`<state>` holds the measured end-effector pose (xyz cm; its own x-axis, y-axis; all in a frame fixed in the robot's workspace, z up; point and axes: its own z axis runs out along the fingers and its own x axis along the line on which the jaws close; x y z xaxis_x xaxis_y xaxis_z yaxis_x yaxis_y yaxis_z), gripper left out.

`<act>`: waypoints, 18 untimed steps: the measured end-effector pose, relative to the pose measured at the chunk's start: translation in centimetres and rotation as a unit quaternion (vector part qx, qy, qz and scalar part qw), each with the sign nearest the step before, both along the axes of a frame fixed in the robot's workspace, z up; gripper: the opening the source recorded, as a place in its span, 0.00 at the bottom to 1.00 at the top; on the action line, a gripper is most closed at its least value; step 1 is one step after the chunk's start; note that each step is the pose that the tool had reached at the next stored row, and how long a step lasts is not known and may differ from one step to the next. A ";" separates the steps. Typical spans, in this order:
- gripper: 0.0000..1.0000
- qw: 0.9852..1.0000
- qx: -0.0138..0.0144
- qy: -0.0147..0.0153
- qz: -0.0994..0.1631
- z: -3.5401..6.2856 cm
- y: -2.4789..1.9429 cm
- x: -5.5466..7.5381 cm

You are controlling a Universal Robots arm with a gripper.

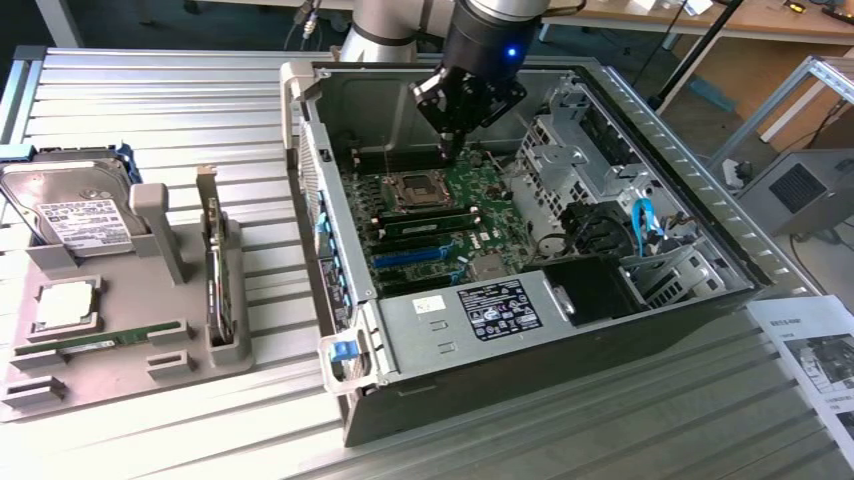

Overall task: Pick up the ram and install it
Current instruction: 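Press down the ram until it locks into place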

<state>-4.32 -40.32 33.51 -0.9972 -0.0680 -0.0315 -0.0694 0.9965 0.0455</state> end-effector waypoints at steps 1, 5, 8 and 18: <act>0.11 1.000 0.000 0.001 0.000 0.00 0.00 0.0; 0.11 1.000 0.000 0.006 0.000 0.00 0.00 0.2; 0.11 1.000 0.000 0.006 0.000 0.00 0.00 0.2; 0.11 1.000 0.000 0.006 -0.026 0.00 0.00 0.2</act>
<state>-4.12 -40.32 33.51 -0.9997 -0.0151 -0.0203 -0.0161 0.9988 0.0463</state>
